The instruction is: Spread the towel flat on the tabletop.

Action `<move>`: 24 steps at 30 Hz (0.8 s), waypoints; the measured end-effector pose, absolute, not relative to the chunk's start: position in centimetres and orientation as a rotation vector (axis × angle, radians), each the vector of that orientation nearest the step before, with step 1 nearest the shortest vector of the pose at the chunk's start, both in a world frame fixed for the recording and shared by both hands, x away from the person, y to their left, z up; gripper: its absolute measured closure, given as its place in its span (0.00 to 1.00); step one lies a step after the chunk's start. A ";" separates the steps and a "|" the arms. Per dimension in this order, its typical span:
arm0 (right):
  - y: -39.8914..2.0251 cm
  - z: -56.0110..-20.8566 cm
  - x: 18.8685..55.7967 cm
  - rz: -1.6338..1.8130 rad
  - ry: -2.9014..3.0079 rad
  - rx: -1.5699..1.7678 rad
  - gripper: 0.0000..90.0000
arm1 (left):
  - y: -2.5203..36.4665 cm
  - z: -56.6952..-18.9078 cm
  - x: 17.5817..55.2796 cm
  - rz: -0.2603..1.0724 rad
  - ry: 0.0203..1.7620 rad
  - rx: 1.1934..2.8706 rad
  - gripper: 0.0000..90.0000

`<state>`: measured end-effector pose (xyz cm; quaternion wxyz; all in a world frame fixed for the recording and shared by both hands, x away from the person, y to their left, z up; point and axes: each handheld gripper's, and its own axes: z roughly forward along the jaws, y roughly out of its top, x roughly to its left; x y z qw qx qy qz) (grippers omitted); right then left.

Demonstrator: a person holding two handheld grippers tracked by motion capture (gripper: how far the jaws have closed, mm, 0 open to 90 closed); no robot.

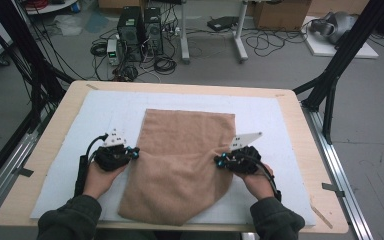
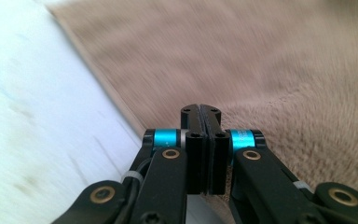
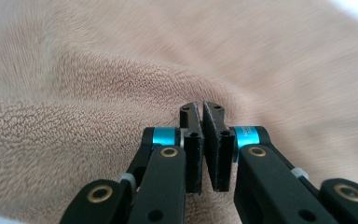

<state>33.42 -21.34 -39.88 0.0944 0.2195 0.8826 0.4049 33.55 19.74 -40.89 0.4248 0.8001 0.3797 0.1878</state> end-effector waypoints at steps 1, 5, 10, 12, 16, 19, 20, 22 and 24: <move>-21.6 -38.7 34.7 1.219 2.548 0.695 0.96 | 19.6 -40.0 35.1 0.523 0.978 1.960 0.98; -21.4 -38.5 38.5 1.180 2.487 0.804 0.96 | 19.1 -39.8 37.9 0.592 1.035 1.928 0.98; -21.5 -41.7 42.0 1.071 2.532 0.993 0.78 | 19.2 -41.5 40.7 0.533 1.145 1.955 0.79; -22.1 -41.5 41.7 1.128 2.503 1.036 0.73 | 19.9 -41.2 39.5 0.496 1.081 1.974 0.76; -22.5 -39.2 38.5 1.214 2.421 0.919 0.66 | 20.5 -40.3 37.3 0.460 1.020 1.960 0.68; -22.6 -38.2 35.6 1.257 2.430 0.836 0.64 | 20.5 -39.8 34.7 0.432 0.954 1.977 0.60; -22.5 -38.2 34.5 1.264 2.441 0.805 0.63 | 20.5 -39.7 33.8 0.429 0.938 1.966 0.59; -22.4 -38.4 33.5 1.285 2.448 0.769 0.63 | 20.2 -39.7 32.1 0.396 0.900 1.979 0.56; -22.0 -39.0 31.8 1.288 2.473 0.739 0.61 | 19.8 -40.1 30.2 0.384 0.867 1.996 0.52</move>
